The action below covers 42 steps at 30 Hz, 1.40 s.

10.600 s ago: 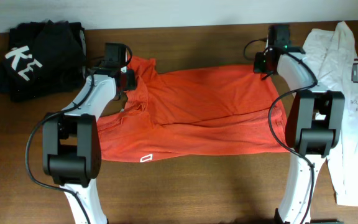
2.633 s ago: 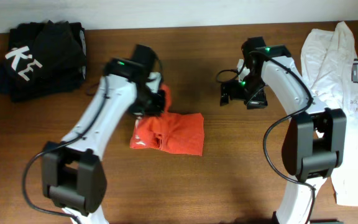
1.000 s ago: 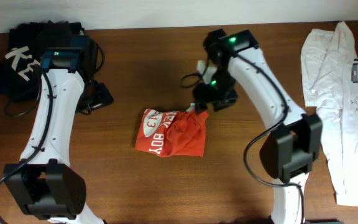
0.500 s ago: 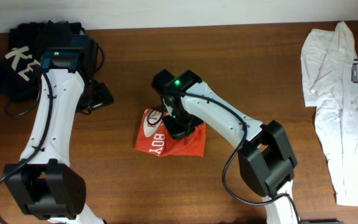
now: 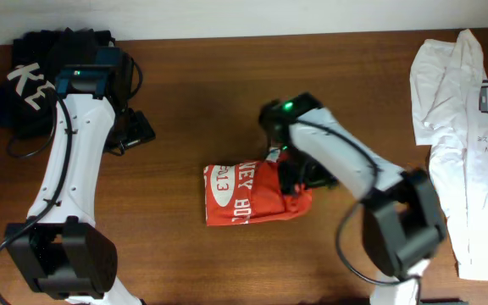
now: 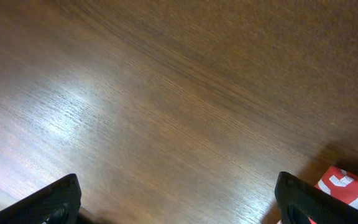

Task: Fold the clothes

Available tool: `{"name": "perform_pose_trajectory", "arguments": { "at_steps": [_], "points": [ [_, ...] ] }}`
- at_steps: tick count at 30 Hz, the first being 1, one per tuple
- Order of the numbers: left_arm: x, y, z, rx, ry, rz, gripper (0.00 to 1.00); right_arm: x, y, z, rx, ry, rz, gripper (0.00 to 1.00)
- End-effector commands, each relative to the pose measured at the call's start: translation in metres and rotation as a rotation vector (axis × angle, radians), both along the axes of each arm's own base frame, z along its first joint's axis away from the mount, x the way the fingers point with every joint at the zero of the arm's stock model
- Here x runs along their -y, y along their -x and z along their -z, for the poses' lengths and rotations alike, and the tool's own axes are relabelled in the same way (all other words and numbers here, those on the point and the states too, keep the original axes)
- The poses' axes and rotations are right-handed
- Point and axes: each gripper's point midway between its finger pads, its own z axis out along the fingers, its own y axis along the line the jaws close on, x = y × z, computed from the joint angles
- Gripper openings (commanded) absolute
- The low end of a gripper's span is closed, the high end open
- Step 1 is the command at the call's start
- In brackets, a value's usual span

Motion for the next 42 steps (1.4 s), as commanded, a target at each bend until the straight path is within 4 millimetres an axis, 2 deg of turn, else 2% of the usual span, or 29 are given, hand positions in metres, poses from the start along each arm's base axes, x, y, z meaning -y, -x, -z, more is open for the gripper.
{"name": "perform_pose_trajectory", "arguments": {
  "at_steps": [1, 3, 4, 6, 7, 8, 9, 10, 11, 15, 16, 18, 19, 20, 22, 24, 25, 26, 28, 29, 30, 31, 32, 33, 35, 36, 37, 39, 42],
  "points": [
    [0.004, -0.001, 0.003, -0.006, 0.018, 0.020, 0.99, 0.012, -0.036, -0.052, 0.232, -0.142, 0.019, 0.93],
    [0.025, -0.004, 0.007, -0.009, 0.133, 0.082, 0.85, -0.010, -0.045, -0.044, 0.214, -0.297, -0.074, 0.87],
    [0.060, -0.006, 0.010, -0.015, 0.282, 0.249, 0.83, -0.024, -0.050, -0.033, 0.206, -0.364, -0.106, 0.74],
    [0.087, -0.003, 0.017, -0.027, 0.316, 0.319, 0.79, -0.052, -0.060, -0.011, 0.203, -0.504, -0.142, 0.50],
    [0.105, -0.004, 0.025, -0.023, 0.324, 0.367, 0.55, -0.059, -0.062, -0.001, 0.206, -0.527, -0.146, 0.33],
    [0.128, -0.002, 0.036, -0.019, 0.364, 0.415, 0.24, -0.062, -0.061, 0.006, 0.192, -0.524, -0.152, 0.25],
    [0.145, -0.001, 0.043, -0.015, 0.407, 0.444, 0.02, -0.063, -0.060, 0.008, 0.183, -0.522, -0.156, 0.22],
    [0.180, 0.006, 0.061, -0.011, 0.515, 0.505, 0.01, -0.065, -0.056, 0.015, 0.172, -0.519, -0.155, 0.16],
    [0.203, 0.014, 0.076, -0.010, 0.571, 0.554, 0.01, -0.063, -0.053, 0.024, 0.166, -0.516, -0.144, 0.12],
    [0.251, 0.026, 0.116, 0.049, 0.631, 0.677, 0.01, -0.070, -0.043, 0.054, 0.152, -0.583, -0.129, 0.07],
    [0.251, 0.028, 0.125, 0.037, 0.631, 0.667, 0.01, -0.068, -0.043, 0.059, 0.160, -0.580, -0.128, 0.07],
    [0.248, 0.033, 0.163, -0.017, 0.623, 0.649, 0.01, -0.058, -0.045, 0.068, 0.167, -0.570, -0.086, 0.07],
    [0.235, 0.030, 0.184, -0.047, 0.564, 0.621, 0.01, -0.049, -0.046, 0.073, 0.170, -0.531, -0.080, 0.06],
    [0.208, 0.021, 0.197, -0.054, 0.450, 0.559, 0.01, -0.039, -0.049, 0.075, 0.182, -0.487, -0.054, 0.05],
    [0.170, 0.007, 0.197, -0.034, 0.330, 0.471, 0.01, -0.025, -0.055, 0.075, 0.192, -0.472, -0.006, 0.04],
    [0.146, -0.001, 0.181, -0.029, 0.281, 0.420, 0.01, -0.010, -0.062, 0.073, 0.205, -0.465, 0.071, 0.04],
    [0.129, -0.009, 0.155, -0.002, 0.229, 0.396, 0.01, -0.003, -0.066, 0.068, 0.206, -0.461, 0.090, 0.04],
    [0.114, -0.020, 0.112, 0.064, 0.142, 0.387, 0.01, 0.003, -0.072, 0.048, 0.214, -0.460, 0.110, 0.04],
    [0.117, -0.022, 0.070, 0.132, 0.158, 0.395, 0.01, 0.003, -0.079, 0.018, 0.229, -0.467, 0.102, 0.04],
    [0.121, -0.017, 0.050, 0.166, 0.186, 0.405, 0.06, -0.005, -0.079, -0.002, 0.223, -0.503, 0.066, 0.04],
    [0.120, -0.015, 0.042, 0.179, 0.188, 0.406, 0.12, -0.020, -0.077, -0.015, 0.210, -0.582, 0.009, 0.04],
    [0.118, -0.009, 0.036, 0.178, 0.188, 0.404, 0.24, -0.056, -0.068, -0.031, 0.181, -0.757, -0.109, 0.05],
    [0.115, -0.001, 0.039, 0.146, 0.189, 0.373, 0.28, -0.074, -0.061, -0.033, 0.166, -0.812, -0.168, 0.08],
    [0.107, 0.010, 0.042, 0.102, 0.181, 0.317, 0.29, -0.090, -0.054, -0.029, 0.162, -0.820, -0.217, 0.11],
    [0.079, 0.012, 0.042, 0.086, 0.124, 0.218, 0.29, -0.120, -0.049, -0.017, 0.163, -0.837, -0.293, 0.17],
    [0.065, 0.011, 0.043, 0.084, 0.126, 0.176, 0.35, -0.134, -0.048, -0.011, 0.168, -0.846, -0.332, 0.37],
    [0.050, 0.014, 0.043, 0.070, 0.124, 0.133, 0.40, -0.143, -0.052, -0.006, 0.188, -0.847, -0.363, 0.44],
    [0.035, 0.021, 0.044, 0.041, 0.120, 0.089, 0.41, -0.154, -0.067, 0.007, 0.246, -0.831, -0.419, 0.46],
    [0.034, 0.024, 0.044, 0.028, 0.119, 0.085, 0.41, -0.165, -0.082, 0.039, 0.260, -0.838, -0.467, 0.46]
  ]
}}
